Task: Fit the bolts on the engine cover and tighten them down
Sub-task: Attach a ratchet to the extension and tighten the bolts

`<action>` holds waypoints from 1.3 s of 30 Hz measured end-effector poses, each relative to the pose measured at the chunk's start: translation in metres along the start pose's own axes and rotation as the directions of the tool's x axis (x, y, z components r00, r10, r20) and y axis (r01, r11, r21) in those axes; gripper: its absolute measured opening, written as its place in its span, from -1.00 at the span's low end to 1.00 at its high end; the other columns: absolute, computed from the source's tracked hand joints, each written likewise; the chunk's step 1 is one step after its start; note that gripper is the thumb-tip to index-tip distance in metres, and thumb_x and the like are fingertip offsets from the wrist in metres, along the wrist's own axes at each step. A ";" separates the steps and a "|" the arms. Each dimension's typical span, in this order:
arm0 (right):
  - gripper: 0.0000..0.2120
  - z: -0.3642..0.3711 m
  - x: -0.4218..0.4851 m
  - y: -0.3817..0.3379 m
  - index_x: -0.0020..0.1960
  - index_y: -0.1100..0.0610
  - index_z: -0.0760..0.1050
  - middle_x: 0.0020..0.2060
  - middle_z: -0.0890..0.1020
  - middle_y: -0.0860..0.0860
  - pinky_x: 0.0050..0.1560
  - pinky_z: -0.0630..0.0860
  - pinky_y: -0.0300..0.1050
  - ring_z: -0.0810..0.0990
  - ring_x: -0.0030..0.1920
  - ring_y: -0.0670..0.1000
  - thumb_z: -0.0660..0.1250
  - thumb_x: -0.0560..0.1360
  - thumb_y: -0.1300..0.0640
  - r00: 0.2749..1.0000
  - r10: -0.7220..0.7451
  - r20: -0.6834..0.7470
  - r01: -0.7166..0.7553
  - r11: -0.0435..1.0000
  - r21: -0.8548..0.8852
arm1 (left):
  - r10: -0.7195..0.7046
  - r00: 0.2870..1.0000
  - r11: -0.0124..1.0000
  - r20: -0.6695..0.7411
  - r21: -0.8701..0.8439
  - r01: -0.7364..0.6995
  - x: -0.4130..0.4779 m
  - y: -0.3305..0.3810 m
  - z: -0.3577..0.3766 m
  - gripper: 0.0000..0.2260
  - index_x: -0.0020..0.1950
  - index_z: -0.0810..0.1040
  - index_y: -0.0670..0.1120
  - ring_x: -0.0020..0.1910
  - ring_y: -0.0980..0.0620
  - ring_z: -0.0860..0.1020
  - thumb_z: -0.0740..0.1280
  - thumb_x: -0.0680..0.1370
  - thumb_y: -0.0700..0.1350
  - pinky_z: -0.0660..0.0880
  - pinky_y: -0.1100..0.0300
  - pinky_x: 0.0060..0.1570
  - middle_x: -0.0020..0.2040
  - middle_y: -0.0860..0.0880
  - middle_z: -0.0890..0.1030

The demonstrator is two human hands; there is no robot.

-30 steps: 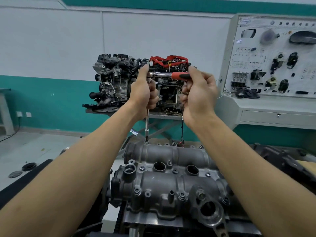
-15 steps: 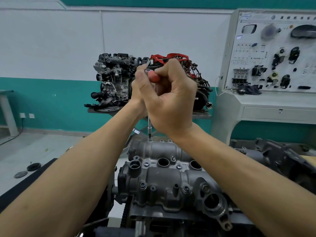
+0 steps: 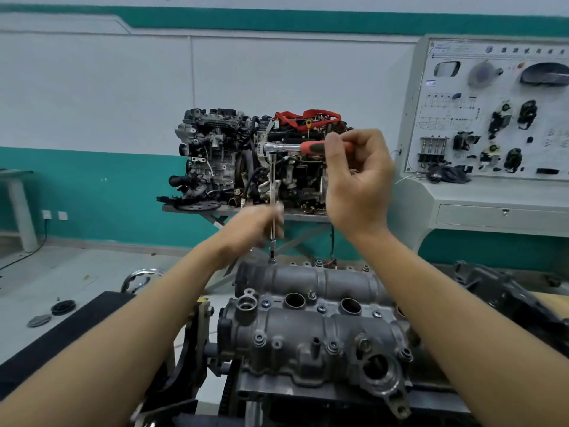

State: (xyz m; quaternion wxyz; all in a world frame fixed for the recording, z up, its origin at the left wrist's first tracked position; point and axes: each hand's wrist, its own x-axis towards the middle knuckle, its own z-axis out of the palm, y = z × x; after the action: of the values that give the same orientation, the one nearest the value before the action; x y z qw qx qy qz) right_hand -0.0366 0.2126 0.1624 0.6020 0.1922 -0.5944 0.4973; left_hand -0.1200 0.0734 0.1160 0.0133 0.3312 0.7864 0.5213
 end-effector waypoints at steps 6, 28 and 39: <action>-0.88 -0.010 0.006 0.016 -0.10 0.04 0.46 -0.29 0.49 0.16 -0.40 0.37 -0.11 0.42 -0.32 0.10 0.29 0.62 0.10 0.956 0.281 -0.087 -0.277 0.959 0.052 | 0.069 0.998 0.859 -0.012 0.508 -0.053 -0.001 -0.043 0.002 -0.94 -0.07 0.69 -0.09 -0.13 0.11 0.63 0.46 0.53 -0.11 0.47 0.28 -0.15 -0.11 0.02 0.71; -0.86 -0.023 0.044 0.012 -0.07 0.10 0.45 -0.46 0.52 -0.04 -0.35 0.40 -0.12 0.47 -0.39 -0.02 0.25 0.65 0.09 0.916 0.371 -0.152 -0.351 0.925 0.147 | 0.196 0.949 0.977 -0.246 0.131 -0.168 0.022 0.002 -0.015 -0.90 -0.12 0.65 -0.08 -0.29 0.07 0.70 0.46 0.52 -0.27 0.62 0.30 -0.24 -0.28 -0.04 0.72; -0.83 -0.073 0.042 0.007 -0.08 0.14 0.43 -0.55 0.52 -0.14 -0.42 0.40 -0.24 0.48 -0.42 -0.08 0.21 0.67 0.12 0.891 0.403 -0.210 -0.379 0.914 0.145 | 0.135 0.982 0.963 0.135 0.215 -0.162 0.033 0.004 0.062 -0.91 -0.10 0.67 -0.18 -0.30 0.14 0.67 0.54 0.47 -0.20 0.62 0.24 -0.17 -0.26 -0.01 0.72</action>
State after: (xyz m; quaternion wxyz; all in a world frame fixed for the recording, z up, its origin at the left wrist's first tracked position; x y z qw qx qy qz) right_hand -0.0123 0.2915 0.1822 0.5452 0.0382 -0.5198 0.6566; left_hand -0.1211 0.1424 0.1019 -0.0166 0.4194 0.8111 0.4074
